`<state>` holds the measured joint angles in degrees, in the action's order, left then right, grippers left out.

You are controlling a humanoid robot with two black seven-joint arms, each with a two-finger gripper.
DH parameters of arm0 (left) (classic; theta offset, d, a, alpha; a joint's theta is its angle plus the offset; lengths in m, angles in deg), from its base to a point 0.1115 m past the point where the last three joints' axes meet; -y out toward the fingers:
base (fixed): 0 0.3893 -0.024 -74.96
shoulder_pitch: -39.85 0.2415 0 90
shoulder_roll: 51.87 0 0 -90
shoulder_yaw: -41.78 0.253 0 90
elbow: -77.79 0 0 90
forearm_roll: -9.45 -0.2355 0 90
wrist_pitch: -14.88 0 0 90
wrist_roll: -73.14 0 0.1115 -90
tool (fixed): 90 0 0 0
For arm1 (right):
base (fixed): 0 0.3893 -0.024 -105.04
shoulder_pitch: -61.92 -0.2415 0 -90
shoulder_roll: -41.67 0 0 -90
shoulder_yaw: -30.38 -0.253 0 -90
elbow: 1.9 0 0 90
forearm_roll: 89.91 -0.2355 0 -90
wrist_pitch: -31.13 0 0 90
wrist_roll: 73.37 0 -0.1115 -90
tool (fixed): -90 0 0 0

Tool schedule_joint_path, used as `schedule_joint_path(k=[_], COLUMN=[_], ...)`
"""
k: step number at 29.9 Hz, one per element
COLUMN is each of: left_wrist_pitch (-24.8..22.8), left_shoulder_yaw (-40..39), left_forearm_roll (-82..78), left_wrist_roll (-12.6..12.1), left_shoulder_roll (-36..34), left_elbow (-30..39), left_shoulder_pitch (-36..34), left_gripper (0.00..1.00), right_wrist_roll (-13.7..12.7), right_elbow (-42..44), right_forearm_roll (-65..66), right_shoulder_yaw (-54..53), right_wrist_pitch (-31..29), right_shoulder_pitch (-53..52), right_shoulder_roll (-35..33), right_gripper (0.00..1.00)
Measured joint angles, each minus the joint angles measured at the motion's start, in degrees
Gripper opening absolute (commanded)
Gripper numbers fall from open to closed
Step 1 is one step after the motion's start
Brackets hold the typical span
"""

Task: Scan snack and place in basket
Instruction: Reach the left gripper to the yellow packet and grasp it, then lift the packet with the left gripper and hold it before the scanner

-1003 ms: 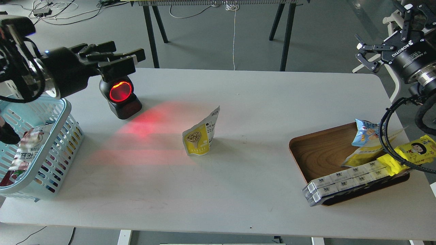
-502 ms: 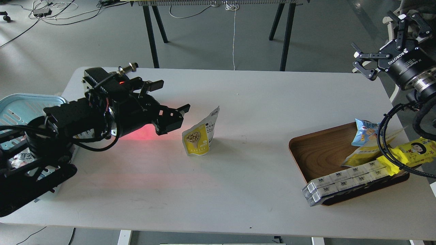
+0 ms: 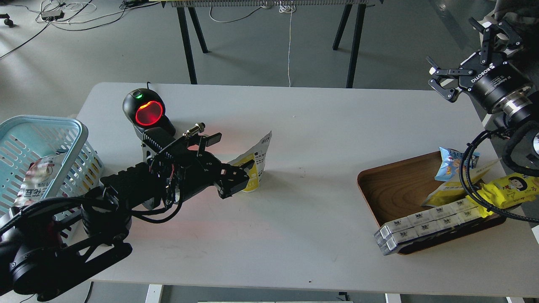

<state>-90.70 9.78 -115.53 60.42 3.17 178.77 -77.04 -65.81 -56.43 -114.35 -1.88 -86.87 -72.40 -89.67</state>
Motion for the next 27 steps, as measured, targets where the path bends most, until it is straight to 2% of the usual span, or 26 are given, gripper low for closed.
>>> schedule_joint_path(k=[7, 8, 10, 13, 16, 18, 20, 27], left_wrist_pitch=[-0.1, -0.1, -0.1, -0.1, -0.1, -0.2, -0.3, 0.3], left_shoulder_yaw=[0.2, 0.2, 0.2, 0.2, 0.2, 0.2, 0.2, 0.1], left_forearm_roll=[0.0, 0.0, 0.0, 0.0, 0.0, 0.0, 0.0, 0.0], left_wrist_roll=[0.0, 0.0, 0.0, 0.1, 0.3, 0.5, 0.7, 0.9], left_shoulder_roll=[1.4, 1.6, 2.1, 2.4, 2.5, 2.5, 2.5, 2.6], left_elbow=[-1.7, -2.0, -2.6, -3.2, -3.6, -3.7, -3.7, -3.7], left_shoulder_pitch=[1.9, 2.1, 2.7, 3.1, 3.2, 3.2, 3.2, 3.2], left_gripper=[0.95, 0.88, 0.63, 0.38, 0.3, 0.07, 0.02, 0.01], right_wrist_roll=[0.0, 0.0, 0.0, 0.0, 0.0, 0.0, 0.0, 0.0], right_elbow=[-0.3, -0.3, -0.4, -0.4, -0.5, -0.5, -0.5, -0.6], right_forearm_roll=[0.0, 0.0, 0.0, 0.0, 0.0, 0.0, 0.0, 0.0], right_shoulder_yaw=[0.0, 0.0, 0.0, 0.0, 0.0, 0.0, 0.0, 0.0], right_wrist_pitch=[0.0, 0.0, 0.0, 0.0, 0.0, 0.0, 0.0, 0.0], right_shoulder_pitch=[-0.1, -0.1, -0.1, -0.1, -0.1, -0.1, -0.1, -0.2], right_shoulder_roll=[0.0, 0.0, 0.0, 0.0, 0.0, 0.0, 0.0, 0.0], right_gripper=[0.99, 0.99, 0.99, 0.99, 0.99, 0.99, 0.99, 0.99])
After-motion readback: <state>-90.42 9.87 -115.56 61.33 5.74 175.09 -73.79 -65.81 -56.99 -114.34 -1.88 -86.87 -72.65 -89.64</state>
